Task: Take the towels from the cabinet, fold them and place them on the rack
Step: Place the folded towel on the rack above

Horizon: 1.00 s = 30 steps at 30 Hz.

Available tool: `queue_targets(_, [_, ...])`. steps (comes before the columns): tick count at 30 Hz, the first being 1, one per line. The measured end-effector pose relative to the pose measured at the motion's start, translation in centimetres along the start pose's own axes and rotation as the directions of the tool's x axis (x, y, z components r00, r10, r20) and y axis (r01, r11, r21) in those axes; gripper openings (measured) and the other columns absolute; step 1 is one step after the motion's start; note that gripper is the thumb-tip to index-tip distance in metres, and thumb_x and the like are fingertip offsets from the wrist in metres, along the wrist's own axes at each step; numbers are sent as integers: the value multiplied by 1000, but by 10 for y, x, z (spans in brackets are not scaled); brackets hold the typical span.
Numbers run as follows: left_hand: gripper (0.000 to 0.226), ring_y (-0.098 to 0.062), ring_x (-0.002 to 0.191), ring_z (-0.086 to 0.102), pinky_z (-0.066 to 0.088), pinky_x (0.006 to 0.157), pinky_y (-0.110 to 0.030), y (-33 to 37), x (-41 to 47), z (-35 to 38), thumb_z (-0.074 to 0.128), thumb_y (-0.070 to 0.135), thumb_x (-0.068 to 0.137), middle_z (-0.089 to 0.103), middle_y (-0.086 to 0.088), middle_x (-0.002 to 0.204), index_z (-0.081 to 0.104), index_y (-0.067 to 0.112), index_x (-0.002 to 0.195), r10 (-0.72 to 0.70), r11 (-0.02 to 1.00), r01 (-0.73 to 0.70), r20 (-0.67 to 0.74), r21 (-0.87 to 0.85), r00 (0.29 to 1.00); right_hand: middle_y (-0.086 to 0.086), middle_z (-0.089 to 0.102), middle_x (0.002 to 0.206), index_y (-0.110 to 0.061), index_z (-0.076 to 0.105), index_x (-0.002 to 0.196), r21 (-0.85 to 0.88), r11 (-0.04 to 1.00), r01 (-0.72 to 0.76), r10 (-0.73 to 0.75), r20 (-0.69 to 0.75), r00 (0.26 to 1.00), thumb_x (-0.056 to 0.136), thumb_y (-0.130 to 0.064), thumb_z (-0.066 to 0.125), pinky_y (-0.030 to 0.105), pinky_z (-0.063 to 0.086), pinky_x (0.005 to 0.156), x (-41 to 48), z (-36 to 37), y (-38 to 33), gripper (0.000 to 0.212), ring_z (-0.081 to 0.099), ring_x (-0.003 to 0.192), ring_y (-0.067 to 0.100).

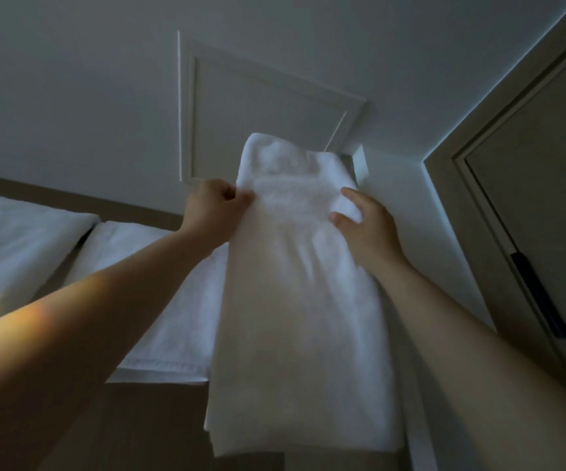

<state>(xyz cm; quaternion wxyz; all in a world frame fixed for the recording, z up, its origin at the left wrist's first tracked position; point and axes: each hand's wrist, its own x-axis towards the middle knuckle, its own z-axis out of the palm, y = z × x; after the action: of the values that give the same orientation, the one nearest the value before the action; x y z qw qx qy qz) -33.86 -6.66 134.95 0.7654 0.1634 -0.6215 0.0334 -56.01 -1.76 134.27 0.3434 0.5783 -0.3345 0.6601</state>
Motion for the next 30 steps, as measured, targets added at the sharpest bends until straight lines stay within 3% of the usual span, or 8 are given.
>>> queue_targets(6, [33, -13, 51, 43, 30, 45, -24, -19, 22, 14, 61, 32, 89, 45, 1, 53, 59, 8, 65, -18, 997, 20, -34, 70, 999, 1, 48, 149, -25, 51, 142, -50, 999, -21, 24, 42, 999, 92, -31, 66, 34, 37, 111, 22, 21, 9, 53, 47, 133, 21])
queue_targets(9, [27, -16, 52, 43, 32, 41, -20, -21, 35, 23, 62, 29, 89, 44, -1, 54, 63, 8, 72, 19, 997, -15, -40, 81, 999, 2, 49, 148, -26, 50, 143, -49, 998, -29, 30, 25, 999, 93, -32, 65, 19, 39, 99, 34, 27, 14, 53, 50, 129, 21])
queue_targets(12, [28, -18, 54, 43, 30, 44, -26, -22, 48, 34, 62, 28, 87, 42, -2, 53, 61, 8, 68, 63, 992, -57, -52, 112, 997, 3, 49, 147, -21, 51, 143, -16, 999, -50, 51, 18, 999, 93, -28, 65, -2, 34, 63, 47, 32, 27, 52, 54, 124, 21])
queue_targets(15, [29, -21, 56, 46, 30, 49, -29, -22, 67, 43, 63, 28, 86, 49, -6, 57, 61, 9, 65, 68, 988, -57, -75, 140, 995, 2, 53, 144, -21, 54, 140, -77, 997, -31, 32, 14, 999, 93, -28, 66, 10, 39, 73, 67, 35, 28, 49, 62, 110, 22])
queue_targets(18, [29, -30, 79, 63, 39, 62, -28, -31, 80, 53, 64, 28, 87, 65, -15, 81, 72, 1, 88, 7, 986, 1, -51, 166, 999, 4, 62, 125, -20, 61, 131, -132, 990, -42, 50, 59, 997, 91, -27, 68, 24, 44, 64, 83, 38, 24, 41, 61, 66, 16])
queue_targets(22, [60, -31, 121, 52, 40, 78, -31, -51, 76, 59, 69, 25, 87, 53, -21, 131, 46, -7, 133, -222, 964, 200, 115, 172, 968, 9, 70, 98, -14, 74, 101, -477, 872, 113, 16, 258, 966, 92, -34, 67, 30, 50, 77, 74, 57, 26, 23, 66, 85, 25])
queue_targets(25, [56, -28, 107, 53, 36, 75, -26, -50, 71, 59, 69, 22, 87, 51, -17, 116, 45, -5, 130, -246, 961, 223, 142, 162, 959, -5, 62, 69, -23, 66, 66, -278, 956, 92, 29, 403, 915, 98, -32, 57, 25, 38, 62, 51, 72, 37, 34, 55, 67, 8])
queue_targets(30, [33, -27, 84, 52, 36, 68, -30, -41, 67, 49, 63, 28, 89, 52, -11, 80, 61, -3, 100, -146, 929, 108, 83, 355, 986, -2, 53, 60, -17, 58, 60, -158, 986, 55, -5, 299, 954, 100, -36, 51, 27, 34, 56, 43, 65, 37, 44, 49, 60, 12])
